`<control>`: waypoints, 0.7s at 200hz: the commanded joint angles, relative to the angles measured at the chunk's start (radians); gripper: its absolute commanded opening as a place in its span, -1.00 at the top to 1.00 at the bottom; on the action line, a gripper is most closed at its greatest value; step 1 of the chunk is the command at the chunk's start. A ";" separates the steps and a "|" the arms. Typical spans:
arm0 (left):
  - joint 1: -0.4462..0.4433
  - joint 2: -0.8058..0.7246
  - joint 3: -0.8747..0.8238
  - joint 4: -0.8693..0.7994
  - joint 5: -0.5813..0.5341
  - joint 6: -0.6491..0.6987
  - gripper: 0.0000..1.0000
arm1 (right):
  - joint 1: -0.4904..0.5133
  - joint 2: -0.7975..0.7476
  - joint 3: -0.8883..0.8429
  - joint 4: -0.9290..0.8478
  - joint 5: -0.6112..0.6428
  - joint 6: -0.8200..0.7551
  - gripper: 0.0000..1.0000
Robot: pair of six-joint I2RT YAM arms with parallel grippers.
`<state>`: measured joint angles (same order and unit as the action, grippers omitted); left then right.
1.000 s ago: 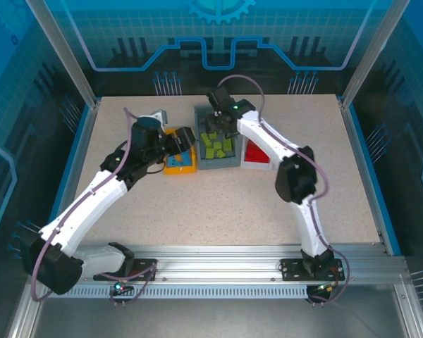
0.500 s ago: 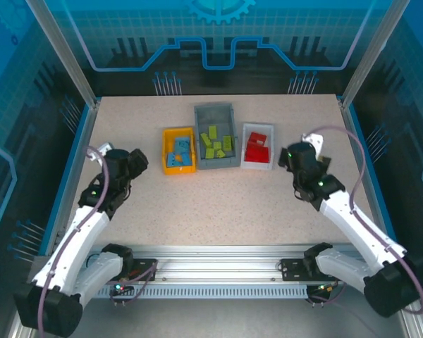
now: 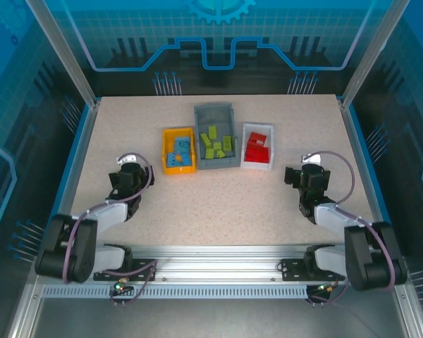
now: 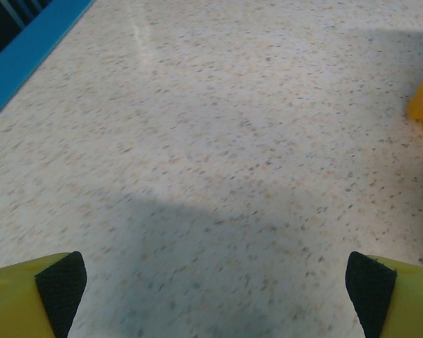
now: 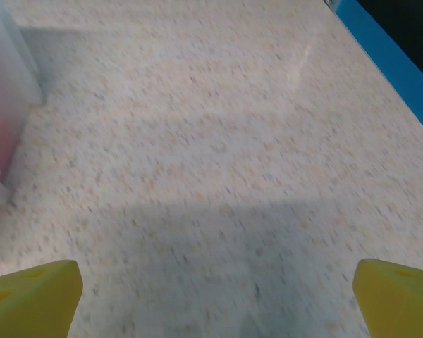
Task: Sort the legos into containers by color
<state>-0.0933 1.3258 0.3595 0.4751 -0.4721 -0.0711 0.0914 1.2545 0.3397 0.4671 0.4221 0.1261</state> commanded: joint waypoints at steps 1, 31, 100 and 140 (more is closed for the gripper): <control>0.033 0.093 0.040 0.292 0.103 0.029 -0.98 | -0.051 0.074 0.052 0.190 -0.151 -0.023 -1.00; 0.045 0.192 0.029 0.395 0.181 0.047 -0.98 | -0.028 0.189 0.026 0.349 -0.213 -0.069 -1.00; 0.069 0.227 0.004 0.481 0.213 0.034 -0.97 | -0.010 0.244 0.063 0.334 -0.175 -0.079 -1.00; 0.068 0.224 0.004 0.475 0.216 0.033 -0.98 | -0.006 0.245 0.062 0.338 -0.171 -0.083 -1.00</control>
<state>-0.0345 1.5532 0.3546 0.9466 -0.2825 -0.0345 0.0704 1.4910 0.3847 0.7727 0.2493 0.0582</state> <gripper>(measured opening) 0.988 0.999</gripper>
